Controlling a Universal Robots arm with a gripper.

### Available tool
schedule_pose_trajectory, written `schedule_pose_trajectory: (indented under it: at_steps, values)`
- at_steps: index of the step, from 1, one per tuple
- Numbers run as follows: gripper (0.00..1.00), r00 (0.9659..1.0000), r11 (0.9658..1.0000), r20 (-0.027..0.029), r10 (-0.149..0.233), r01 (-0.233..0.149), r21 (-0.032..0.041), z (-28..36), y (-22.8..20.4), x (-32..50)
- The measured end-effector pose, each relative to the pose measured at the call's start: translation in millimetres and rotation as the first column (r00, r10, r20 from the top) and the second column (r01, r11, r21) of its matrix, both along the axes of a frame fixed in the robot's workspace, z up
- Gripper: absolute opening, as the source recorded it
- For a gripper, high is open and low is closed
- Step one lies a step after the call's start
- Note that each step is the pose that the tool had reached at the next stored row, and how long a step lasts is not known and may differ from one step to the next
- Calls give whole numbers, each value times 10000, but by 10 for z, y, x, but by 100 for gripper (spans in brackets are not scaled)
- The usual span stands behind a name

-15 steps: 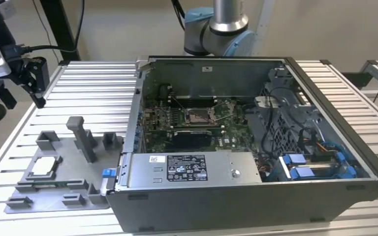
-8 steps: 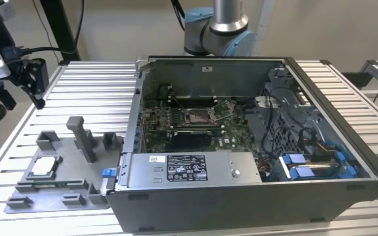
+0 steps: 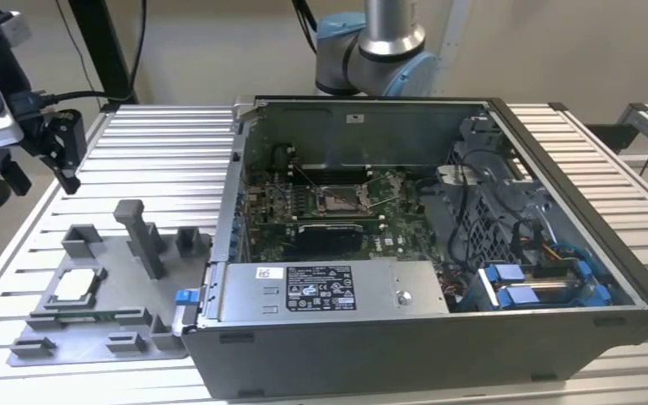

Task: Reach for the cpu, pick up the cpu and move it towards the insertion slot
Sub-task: 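Reach for the cpu, then pick up the cpu and move it towards the insertion slot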

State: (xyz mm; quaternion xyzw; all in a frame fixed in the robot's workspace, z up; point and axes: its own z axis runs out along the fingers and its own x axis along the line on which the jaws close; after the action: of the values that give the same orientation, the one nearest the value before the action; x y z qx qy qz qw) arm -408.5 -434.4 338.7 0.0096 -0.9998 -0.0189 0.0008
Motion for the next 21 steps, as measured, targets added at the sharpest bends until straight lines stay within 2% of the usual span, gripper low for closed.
schedule_pose_trajectory:
  at_steps: [5,10,21]
  values:
    - [100,10000,10000,-1,-1,1,0,-69,0,-5]
    - [100,10000,10000,-1,0,0,0,-111,0,-5]
    - [100,10000,10000,0,-1,1,1,-140,0,-5]
